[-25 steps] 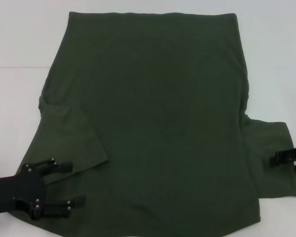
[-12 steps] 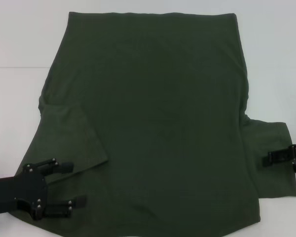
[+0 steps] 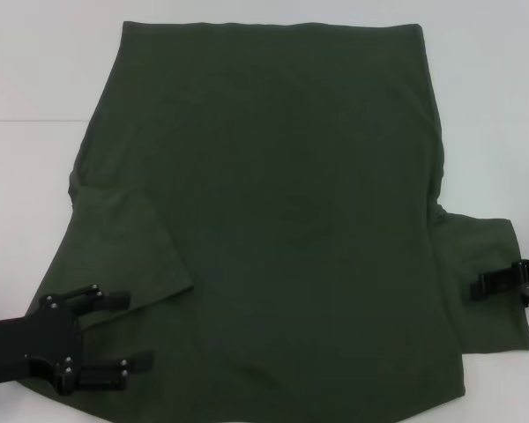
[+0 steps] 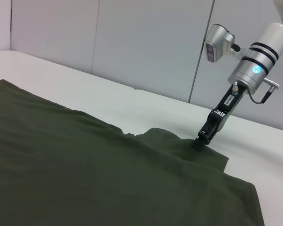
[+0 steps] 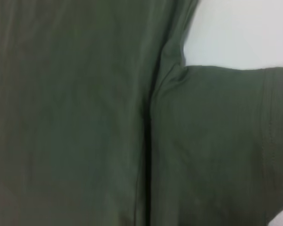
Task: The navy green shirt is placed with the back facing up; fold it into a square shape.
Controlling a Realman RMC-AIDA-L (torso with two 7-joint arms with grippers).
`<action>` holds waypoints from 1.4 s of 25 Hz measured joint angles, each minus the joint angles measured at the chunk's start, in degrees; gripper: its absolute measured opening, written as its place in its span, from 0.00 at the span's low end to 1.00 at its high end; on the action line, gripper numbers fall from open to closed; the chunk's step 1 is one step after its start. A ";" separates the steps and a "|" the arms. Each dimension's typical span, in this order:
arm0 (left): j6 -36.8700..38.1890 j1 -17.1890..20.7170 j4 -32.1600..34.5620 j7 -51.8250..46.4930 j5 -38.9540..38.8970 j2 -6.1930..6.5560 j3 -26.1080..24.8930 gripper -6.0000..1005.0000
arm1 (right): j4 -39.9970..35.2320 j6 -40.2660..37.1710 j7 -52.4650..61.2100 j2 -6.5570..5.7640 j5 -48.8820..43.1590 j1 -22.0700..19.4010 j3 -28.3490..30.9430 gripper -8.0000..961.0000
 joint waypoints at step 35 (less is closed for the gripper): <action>0.00 0.15 -0.21 -0.35 0.00 -0.08 -0.72 0.93 | -7.40 -3.10 -2.13 -1.14 0.82 -2.28 4.33 0.04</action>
